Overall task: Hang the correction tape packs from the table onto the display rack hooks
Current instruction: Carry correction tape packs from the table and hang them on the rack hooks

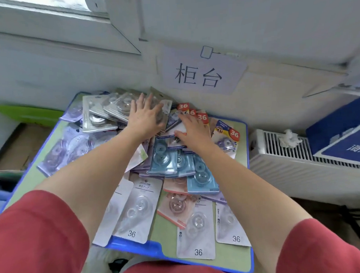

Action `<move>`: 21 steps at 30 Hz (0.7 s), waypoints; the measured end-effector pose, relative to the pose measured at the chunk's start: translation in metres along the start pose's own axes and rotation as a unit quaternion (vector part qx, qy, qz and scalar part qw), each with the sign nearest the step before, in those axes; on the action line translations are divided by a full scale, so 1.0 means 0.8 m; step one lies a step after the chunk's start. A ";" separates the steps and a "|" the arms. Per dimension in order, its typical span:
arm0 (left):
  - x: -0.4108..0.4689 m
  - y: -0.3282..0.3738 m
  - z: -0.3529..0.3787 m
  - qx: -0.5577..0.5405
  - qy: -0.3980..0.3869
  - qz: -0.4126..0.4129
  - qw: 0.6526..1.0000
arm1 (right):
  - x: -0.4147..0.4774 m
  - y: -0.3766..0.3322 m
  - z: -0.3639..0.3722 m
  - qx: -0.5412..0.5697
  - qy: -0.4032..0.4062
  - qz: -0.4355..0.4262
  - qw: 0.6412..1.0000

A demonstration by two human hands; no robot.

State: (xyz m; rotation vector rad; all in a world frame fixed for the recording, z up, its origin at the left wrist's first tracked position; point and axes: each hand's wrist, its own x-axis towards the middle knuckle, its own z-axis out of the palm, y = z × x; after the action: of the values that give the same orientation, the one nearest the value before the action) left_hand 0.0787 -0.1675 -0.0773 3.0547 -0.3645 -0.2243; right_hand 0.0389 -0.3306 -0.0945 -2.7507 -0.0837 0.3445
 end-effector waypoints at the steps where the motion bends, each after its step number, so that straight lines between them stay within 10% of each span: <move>1: 0.002 -0.002 0.002 -0.004 -0.001 0.001 1.000 | 0.002 -0.002 0.001 -0.003 0.000 0.001 1.000; 21: -0.014 0.003 0.013 -0.026 0.037 -0.023 0.999 | -0.001 -0.004 -0.009 -0.154 0.022 -0.024 0.988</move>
State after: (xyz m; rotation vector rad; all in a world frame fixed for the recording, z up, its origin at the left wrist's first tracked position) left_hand 0.0660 -0.1676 -0.0862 3.0130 -0.2796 -0.1215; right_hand 0.0402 -0.3304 -0.0869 -3.0534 -0.2066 0.2761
